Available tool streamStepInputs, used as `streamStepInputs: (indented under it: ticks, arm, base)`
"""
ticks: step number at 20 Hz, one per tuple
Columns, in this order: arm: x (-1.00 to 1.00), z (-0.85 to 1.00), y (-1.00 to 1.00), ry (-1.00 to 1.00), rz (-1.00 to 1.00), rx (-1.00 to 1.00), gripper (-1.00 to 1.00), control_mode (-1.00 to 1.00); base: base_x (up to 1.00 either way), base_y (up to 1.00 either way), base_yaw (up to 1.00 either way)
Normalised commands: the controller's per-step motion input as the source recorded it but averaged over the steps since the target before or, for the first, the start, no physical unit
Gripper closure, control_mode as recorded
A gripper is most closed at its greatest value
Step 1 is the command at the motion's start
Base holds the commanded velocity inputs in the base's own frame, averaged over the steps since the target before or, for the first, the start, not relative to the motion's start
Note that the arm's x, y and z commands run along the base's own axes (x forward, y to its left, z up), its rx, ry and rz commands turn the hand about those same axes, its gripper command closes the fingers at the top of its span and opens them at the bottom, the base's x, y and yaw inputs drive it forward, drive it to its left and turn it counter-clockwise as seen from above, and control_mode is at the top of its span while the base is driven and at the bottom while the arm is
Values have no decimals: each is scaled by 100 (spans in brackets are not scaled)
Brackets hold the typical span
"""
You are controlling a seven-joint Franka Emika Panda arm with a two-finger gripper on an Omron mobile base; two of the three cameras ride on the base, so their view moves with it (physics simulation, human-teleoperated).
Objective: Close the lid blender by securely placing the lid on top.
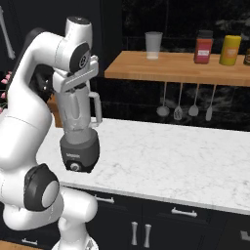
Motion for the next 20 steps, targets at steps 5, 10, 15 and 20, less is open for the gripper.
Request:
streamStepInputs:
  ticks: [5,10,15,20]
  arm:
    - [25,4,0,0,-15,0,100,-100]
    - [14,0,0,0,-15,0,100,-100]
    - [7,-6,10,0,-11,0,100,-100]
    - [1,-3,30,0,-7,0,100,-100]
  base:
    - [0,0,0]
    - [0,0,0]
    - [0,0,0]
    - [0,0,0]
